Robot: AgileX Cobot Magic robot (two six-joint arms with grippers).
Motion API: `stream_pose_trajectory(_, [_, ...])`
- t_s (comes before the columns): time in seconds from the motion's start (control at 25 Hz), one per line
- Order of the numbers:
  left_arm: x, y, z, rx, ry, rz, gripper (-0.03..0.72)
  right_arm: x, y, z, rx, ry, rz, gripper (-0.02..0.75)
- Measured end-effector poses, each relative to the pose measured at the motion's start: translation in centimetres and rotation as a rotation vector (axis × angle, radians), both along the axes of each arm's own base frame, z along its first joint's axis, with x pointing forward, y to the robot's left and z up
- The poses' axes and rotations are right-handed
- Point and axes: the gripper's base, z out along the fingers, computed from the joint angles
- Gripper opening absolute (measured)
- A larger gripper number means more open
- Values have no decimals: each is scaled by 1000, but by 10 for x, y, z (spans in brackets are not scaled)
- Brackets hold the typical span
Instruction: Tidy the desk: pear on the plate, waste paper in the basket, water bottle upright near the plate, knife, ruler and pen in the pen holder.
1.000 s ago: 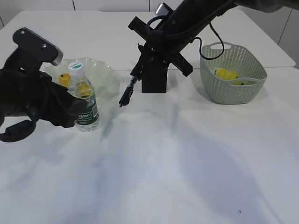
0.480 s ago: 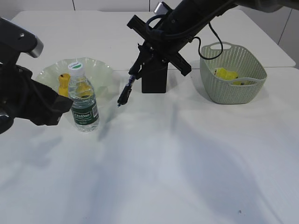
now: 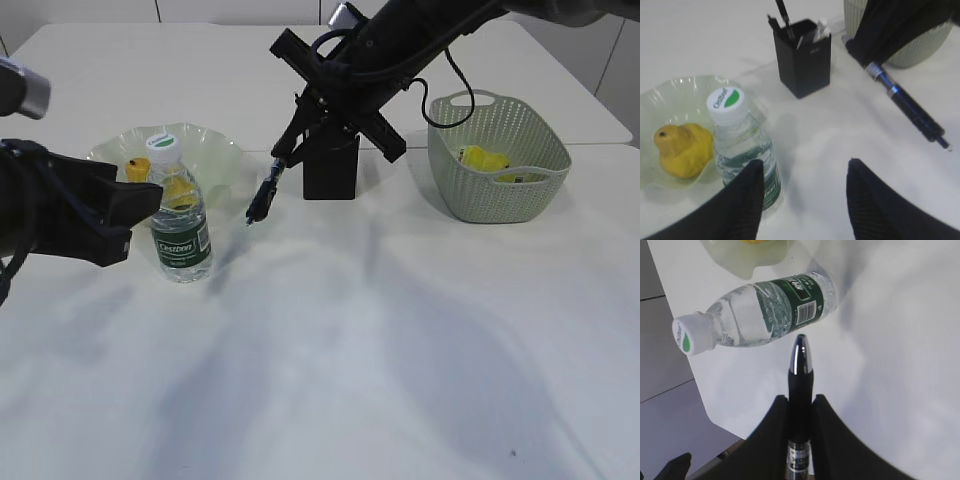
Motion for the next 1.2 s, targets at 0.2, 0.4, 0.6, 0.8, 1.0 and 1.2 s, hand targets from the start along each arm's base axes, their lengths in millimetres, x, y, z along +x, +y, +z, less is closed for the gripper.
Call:
stream_pose_trajectory(0.2, [-22,7,-7,-156,-237,-32,377,-1,2,2,33,0,9,88])
stream_pose_trajectory(0.4, [-32,10,-25,-227,-329,-51,377,-3,2,9,43,-15,14,88])
stream_pose_trajectory(0.6, [-29,4,-36,-269,-396,-97,377,-6,2,19,59,-33,15,88])
stream_pose_trajectory(0.8, [-23,-5,-65,-214,-317,-162,377,-7,4,23,101,-24,15,88])
stream_pose_trajectory(1.0, [-22,-8,-81,-173,-268,-188,377,-7,6,26,148,-11,11,88])
stream_pose_trajectory(1.2, [-22,-8,-81,-149,-284,-198,377,-8,7,27,164,-9,13,88])
